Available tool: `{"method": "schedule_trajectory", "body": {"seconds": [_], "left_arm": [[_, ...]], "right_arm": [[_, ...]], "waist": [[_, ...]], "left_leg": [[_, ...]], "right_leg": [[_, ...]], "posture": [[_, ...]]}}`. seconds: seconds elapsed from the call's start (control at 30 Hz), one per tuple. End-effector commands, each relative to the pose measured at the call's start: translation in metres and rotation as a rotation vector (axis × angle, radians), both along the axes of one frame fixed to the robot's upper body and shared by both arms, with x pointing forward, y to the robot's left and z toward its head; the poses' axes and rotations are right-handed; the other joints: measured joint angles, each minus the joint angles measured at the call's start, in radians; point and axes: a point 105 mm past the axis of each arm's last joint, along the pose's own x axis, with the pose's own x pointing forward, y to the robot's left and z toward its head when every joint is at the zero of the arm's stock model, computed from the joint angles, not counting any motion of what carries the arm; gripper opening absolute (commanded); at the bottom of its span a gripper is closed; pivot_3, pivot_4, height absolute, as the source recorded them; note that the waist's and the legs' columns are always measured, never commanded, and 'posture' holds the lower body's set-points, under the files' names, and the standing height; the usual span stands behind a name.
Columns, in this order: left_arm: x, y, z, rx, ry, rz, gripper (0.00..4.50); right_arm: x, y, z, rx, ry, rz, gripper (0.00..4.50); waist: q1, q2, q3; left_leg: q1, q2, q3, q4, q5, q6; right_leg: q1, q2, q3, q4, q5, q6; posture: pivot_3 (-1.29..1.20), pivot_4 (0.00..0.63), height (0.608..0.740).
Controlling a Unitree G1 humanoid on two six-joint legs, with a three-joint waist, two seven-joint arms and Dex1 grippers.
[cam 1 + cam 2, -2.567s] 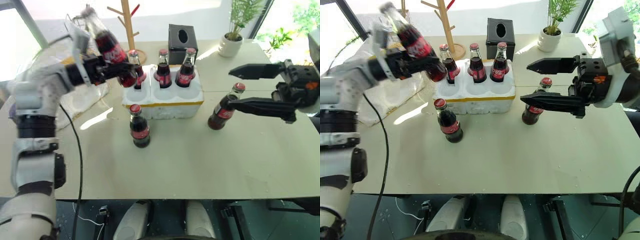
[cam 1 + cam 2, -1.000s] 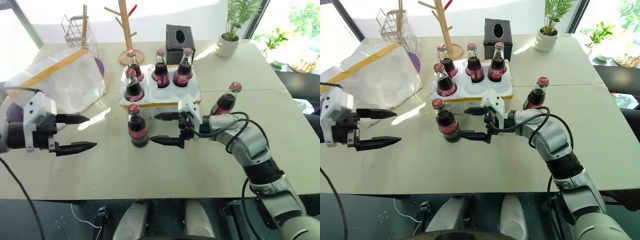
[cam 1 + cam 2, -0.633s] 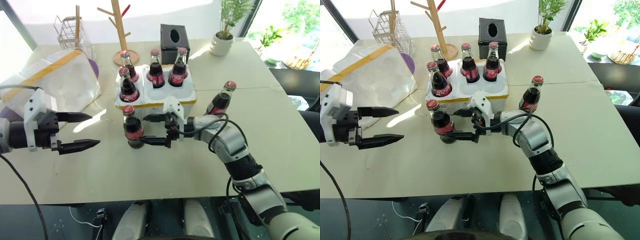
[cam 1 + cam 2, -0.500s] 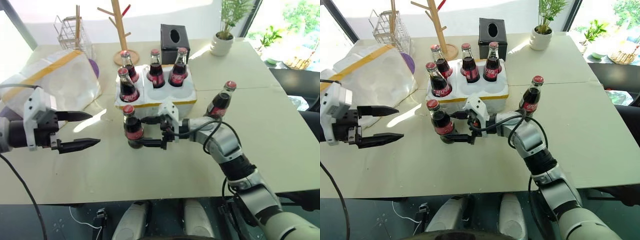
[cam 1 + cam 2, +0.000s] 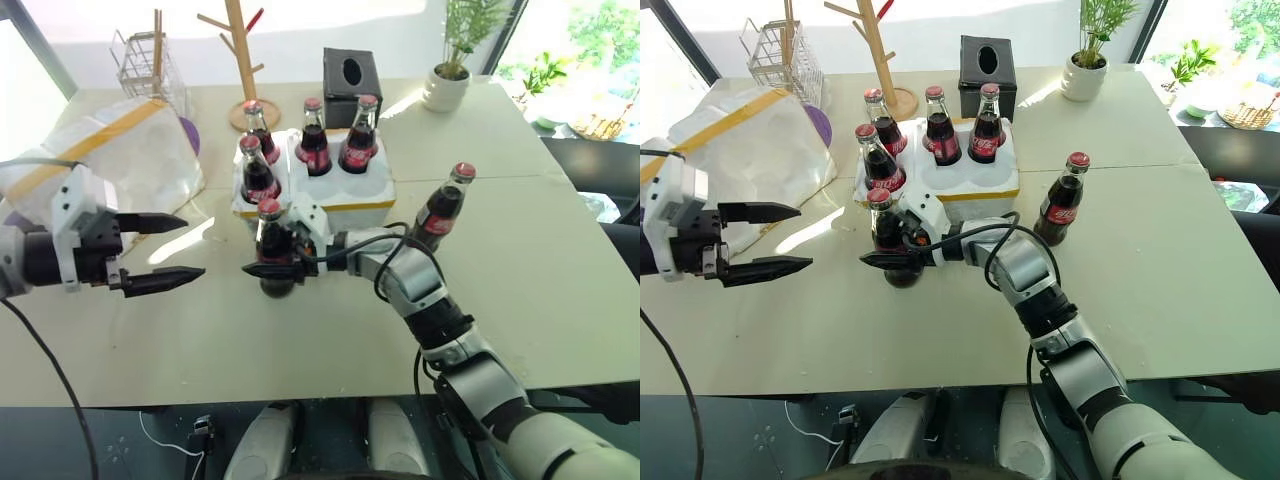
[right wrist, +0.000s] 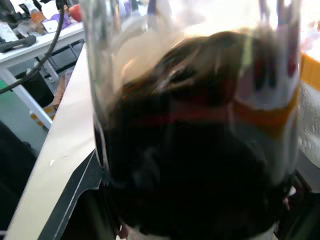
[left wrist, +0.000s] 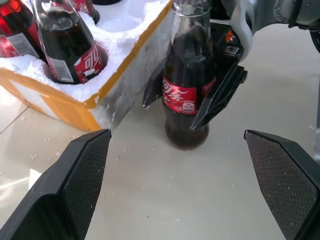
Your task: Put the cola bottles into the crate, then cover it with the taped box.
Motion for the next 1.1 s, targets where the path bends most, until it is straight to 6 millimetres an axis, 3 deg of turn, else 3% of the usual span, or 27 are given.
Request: {"method": "schedule_trajectory", "body": {"seconds": [0.03,0.13,0.23,0.33,0.43,0.57,0.87,0.97,1.0,1.1], "left_arm": [[0.000,-0.008,0.012,-0.046,-0.042,-0.022,4.50],[0.003,-0.015,0.016,-0.101,-0.049,-0.038,4.50],[0.007,-0.023,0.019,-0.145,-0.057,-0.058,4.50],[0.013,-0.033,0.019,-0.176,-0.062,-0.082,4.50],[0.015,-0.040,0.017,-0.181,-0.063,-0.100,4.50],[0.016,-0.044,0.016,-0.183,-0.067,-0.108,4.50],[0.015,-0.044,0.014,-0.178,-0.072,-0.097,4.50],[0.015,-0.046,0.012,-0.171,-0.069,-0.098,4.50],[0.015,-0.047,0.012,-0.172,-0.069,-0.101,4.50],[0.016,-0.051,0.013,-0.180,-0.071,-0.116,4.50]], "right_arm": [[-0.015,-0.017,0.064,0.144,-0.101,0.052,2.83],[-0.018,-0.038,0.098,0.188,-0.134,0.040,2.83],[-0.005,-0.051,0.130,0.228,-0.182,-0.035,2.83],[0.025,-0.058,0.159,0.261,-0.251,-0.173,2.83],[0.054,-0.059,0.169,0.276,-0.281,-0.306,2.83],[0.080,-0.051,0.144,0.205,-0.241,-0.365,2.83],[0.089,-0.036,0.076,0.085,-0.120,-0.371,2.83],[0.095,-0.036,0.051,0.026,-0.107,-0.411,4.25],[0.096,-0.036,0.050,0.022,-0.111,-0.420,4.46],[0.096,-0.040,0.055,0.035,-0.145,-0.436,4.46]], "waist": [[0.000,0.000,0.000],[0.000,0.000,0.000],[-0.002,0.001,0.000],[-0.006,0.001,0.000],[-0.007,0.000,0.000],[-0.007,0.000,0.000],[-0.027,0.001,0.000],[-0.031,0.000,0.000],[-0.030,0.000,0.000],[-0.029,0.000,0.000]], "left_leg": [[0.000,0.000,0.000,0.000,0.000,0.000],[0.000,0.000,0.000,0.000,0.000,0.000],[0.000,0.000,0.000,0.000,0.000,0.000],[0.000,0.001,0.001,0.000,0.000,0.000],[0.000,0.001,0.001,0.000,0.000,-0.001],[0.000,0.001,0.002,0.000,0.000,-0.001],[-0.001,0.000,0.001,-0.002,0.000,0.000],[0.000,0.000,0.001,-0.002,0.000,0.000],[0.000,0.000,0.001,-0.002,0.000,0.000],[0.001,0.000,0.001,-0.002,0.000,-0.001]], "right_leg": [[0.000,0.000,0.000,0.000,0.000,0.000],[0.000,0.000,0.000,0.000,0.000,0.000],[0.000,0.000,0.000,0.000,0.000,0.000],[-0.001,0.000,0.000,0.000,0.000,0.000],[-0.001,0.000,0.000,0.000,0.000,0.000],[-0.001,0.000,0.001,0.000,0.000,-0.001],[-0.002,0.000,0.001,0.000,0.001,-0.001],[-0.001,0.000,0.001,0.000,0.001,-0.001],[-0.002,0.000,0.001,0.001,0.001,-0.001],[0.000,0.000,0.001,0.001,0.001,-0.001]], "posture": [[0.00,0.150,0.740],[0.00,0.150,0.740],[0.00,0.150,0.740],[0.00,0.150,0.740],[0.00,0.150,0.740],[0.00,0.150,0.740],[0.00,0.150,0.740],[0.00,0.150,0.740],[0.00,0.150,0.740],[0.00,0.150,0.740]]}}
